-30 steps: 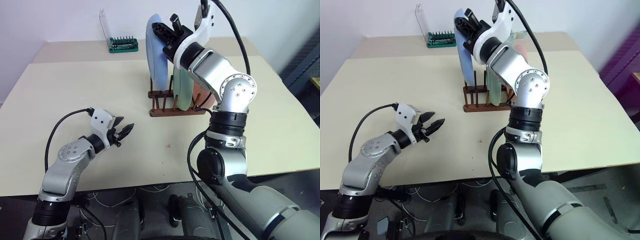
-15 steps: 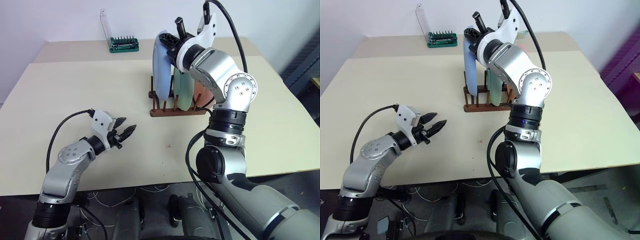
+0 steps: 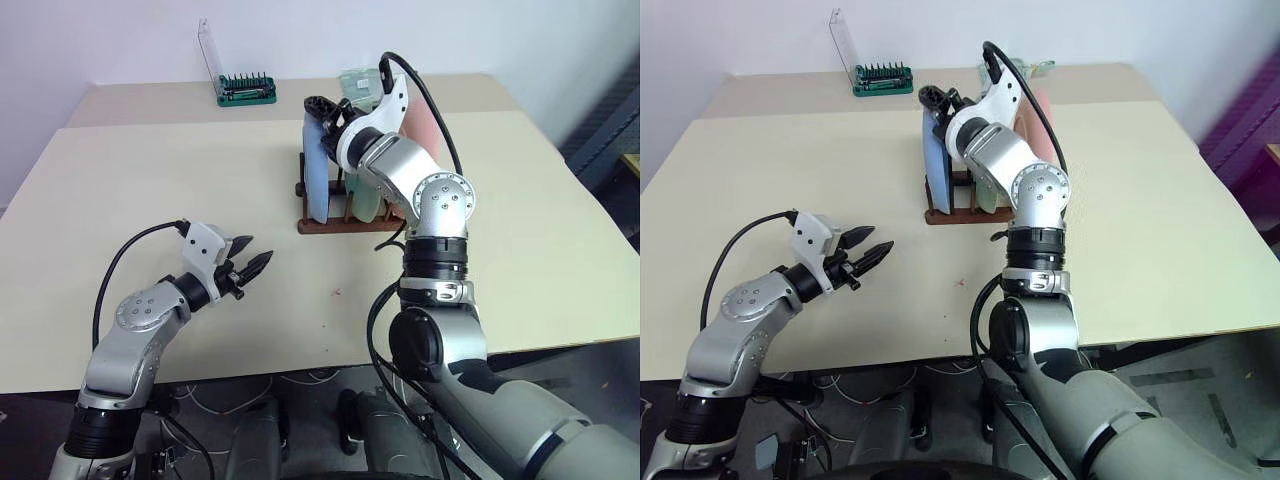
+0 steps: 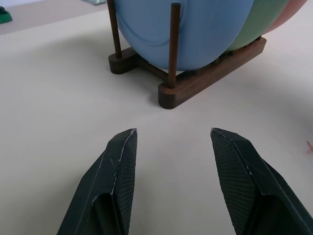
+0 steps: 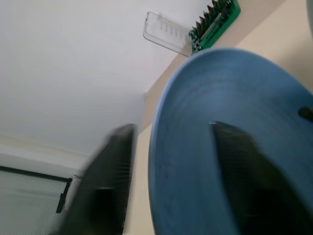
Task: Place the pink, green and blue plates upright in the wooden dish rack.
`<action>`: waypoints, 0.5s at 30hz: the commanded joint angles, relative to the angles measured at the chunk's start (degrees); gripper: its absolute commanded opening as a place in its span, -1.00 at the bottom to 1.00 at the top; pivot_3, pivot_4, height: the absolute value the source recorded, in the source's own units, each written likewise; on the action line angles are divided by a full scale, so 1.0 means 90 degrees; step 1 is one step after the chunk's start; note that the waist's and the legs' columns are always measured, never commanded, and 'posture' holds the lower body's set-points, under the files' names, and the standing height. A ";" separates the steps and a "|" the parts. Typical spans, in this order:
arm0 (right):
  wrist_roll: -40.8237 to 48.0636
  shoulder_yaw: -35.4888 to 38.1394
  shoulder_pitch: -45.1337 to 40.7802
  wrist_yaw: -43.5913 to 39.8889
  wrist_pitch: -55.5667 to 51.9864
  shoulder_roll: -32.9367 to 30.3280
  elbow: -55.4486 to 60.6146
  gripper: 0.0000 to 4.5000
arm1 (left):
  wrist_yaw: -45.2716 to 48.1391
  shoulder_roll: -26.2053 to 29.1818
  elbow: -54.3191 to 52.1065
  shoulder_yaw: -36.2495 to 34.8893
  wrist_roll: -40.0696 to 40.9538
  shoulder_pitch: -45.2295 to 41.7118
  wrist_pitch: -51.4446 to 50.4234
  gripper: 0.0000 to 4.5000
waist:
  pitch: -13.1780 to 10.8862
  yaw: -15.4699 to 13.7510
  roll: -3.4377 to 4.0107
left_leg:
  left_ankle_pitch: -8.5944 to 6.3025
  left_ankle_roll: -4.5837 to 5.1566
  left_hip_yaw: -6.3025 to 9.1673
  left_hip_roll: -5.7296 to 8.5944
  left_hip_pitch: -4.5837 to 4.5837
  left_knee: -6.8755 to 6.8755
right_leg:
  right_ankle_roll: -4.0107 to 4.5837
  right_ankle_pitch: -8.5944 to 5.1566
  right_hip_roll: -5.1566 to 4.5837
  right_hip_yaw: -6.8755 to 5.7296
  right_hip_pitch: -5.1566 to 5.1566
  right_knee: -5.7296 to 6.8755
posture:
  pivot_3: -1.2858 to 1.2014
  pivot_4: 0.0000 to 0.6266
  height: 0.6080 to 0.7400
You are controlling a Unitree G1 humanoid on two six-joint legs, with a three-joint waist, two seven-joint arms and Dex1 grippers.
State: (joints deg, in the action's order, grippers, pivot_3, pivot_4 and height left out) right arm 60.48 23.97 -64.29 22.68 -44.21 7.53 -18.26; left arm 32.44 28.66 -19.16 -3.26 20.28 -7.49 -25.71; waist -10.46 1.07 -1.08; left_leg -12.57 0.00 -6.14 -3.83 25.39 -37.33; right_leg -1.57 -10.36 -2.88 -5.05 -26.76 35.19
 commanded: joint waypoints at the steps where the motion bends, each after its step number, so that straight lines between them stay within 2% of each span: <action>1: -0.0220 -0.0270 -0.0300 -0.0484 0.0094 -0.0209 0.0257 0.99 | 0.0014 0.0001 -0.0174 -0.0029 -0.0025 0.0020 0.0122 0.08 | 0.0000 0.0000 0.0000 | 0.0000 0.0000 0.0000 0.0000 0.0000 0.0001 | -0.0001 0.0001 0.0000 0.0000 0.0000 -0.0001 | 0.03 -0.52 0.84; 11: -0.0119 -0.0866 -0.0436 -0.1735 -0.0860 -0.1283 0.1474 0.99 | -0.0001 -0.0078 -0.0225 0.0064 -0.0028 0.0007 0.0096 0.08 | 0.0000 -0.0012 0.0000 | 0.0000 0.0000 0.0000 0.0001 0.0002 0.0002 | 0.0003 -0.0003 -0.0002 0.0000 -0.0001 -0.0002 | 0.03 -0.52 0.84; 14: 0.0079 -0.0882 -0.0208 -0.2307 -0.1381 -0.2055 0.2127 0.99 | 0.0012 -0.0080 -0.0219 0.0052 -0.0031 -0.0015 0.0092 0.08 | -0.0001 -0.0039 0.0000 | 0.0000 0.0000 0.0000 0.0000 0.0003 0.0001 | 0.0012 -0.0009 -0.0003 0.0000 -0.0002 -0.0002 | 0.03 -0.52 0.84; 15: 0.0008 -0.0879 -0.0031 -0.2764 -0.1360 -0.2494 0.2404 0.99 | 0.0019 -0.0076 -0.0194 0.0021 -0.0012 -0.0032 0.0091 0.08 | -0.0001 -0.0058 0.0000 | 0.0000 0.0000 0.0000 0.0001 0.0003 0.0001 | 0.0013 -0.0009 -0.0003 0.0000 -0.0001 -0.0003 | 0.03 -0.52 0.84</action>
State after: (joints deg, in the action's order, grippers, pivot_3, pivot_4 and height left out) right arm 59.72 15.08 -65.17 2.71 -55.96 -10.98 -2.05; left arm 32.43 27.95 -19.20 -2.52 19.98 -7.26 -25.70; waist -10.47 0.55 -1.08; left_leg -12.58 -0.01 -6.12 -3.81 25.43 -37.32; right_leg -1.44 -10.45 -2.91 -5.05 -26.77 35.12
